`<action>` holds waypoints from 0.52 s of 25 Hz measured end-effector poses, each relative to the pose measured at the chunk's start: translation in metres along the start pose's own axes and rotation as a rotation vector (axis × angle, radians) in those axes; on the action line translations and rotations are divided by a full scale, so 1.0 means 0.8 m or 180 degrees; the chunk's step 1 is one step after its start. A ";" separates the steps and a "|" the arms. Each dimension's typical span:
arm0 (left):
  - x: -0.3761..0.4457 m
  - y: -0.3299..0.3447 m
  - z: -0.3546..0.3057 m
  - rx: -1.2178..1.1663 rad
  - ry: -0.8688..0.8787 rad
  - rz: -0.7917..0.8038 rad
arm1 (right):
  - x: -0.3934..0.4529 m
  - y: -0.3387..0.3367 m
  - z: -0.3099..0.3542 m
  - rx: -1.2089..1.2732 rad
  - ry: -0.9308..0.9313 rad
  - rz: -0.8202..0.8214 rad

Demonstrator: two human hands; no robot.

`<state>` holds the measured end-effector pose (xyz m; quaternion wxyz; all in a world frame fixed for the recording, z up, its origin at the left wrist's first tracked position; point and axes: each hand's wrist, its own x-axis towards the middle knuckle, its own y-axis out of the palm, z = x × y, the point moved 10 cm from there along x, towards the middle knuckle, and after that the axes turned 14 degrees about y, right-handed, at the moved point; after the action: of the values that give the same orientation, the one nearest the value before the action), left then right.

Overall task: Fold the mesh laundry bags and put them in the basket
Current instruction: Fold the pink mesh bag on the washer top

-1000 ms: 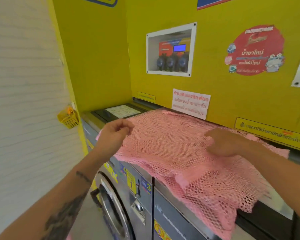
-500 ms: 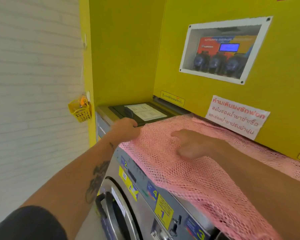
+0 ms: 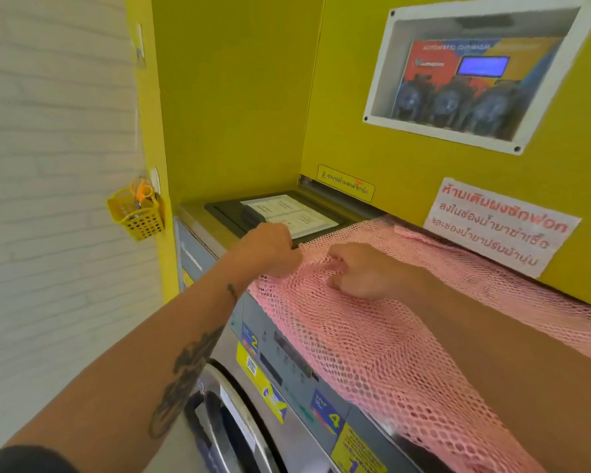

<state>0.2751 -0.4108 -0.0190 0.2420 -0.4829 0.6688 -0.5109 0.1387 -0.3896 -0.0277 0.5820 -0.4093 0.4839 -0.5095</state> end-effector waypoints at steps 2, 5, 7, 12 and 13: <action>0.005 0.019 -0.001 0.0070 -0.0143 0.0271 | 0.000 -0.001 -0.008 0.0125 0.0117 0.0071; 0.014 0.019 -0.018 -0.0597 0.0052 0.0300 | -0.003 -0.001 -0.012 0.0231 0.0173 0.0093; 0.018 0.007 -0.019 -0.1194 0.0119 0.0128 | -0.004 0.001 -0.014 0.0304 0.0153 0.0130; 0.011 0.012 0.002 -0.2594 -0.0148 -0.0090 | -0.002 0.003 -0.018 0.0271 0.0204 0.0102; 0.009 0.005 0.009 -0.2331 -0.0163 -0.0052 | -0.001 0.004 -0.020 0.0318 0.0252 0.0113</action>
<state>0.2766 -0.4204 -0.0243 0.0657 -0.5555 0.7971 -0.2273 0.1237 -0.3881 -0.0335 0.5911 -0.3507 0.4877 -0.5383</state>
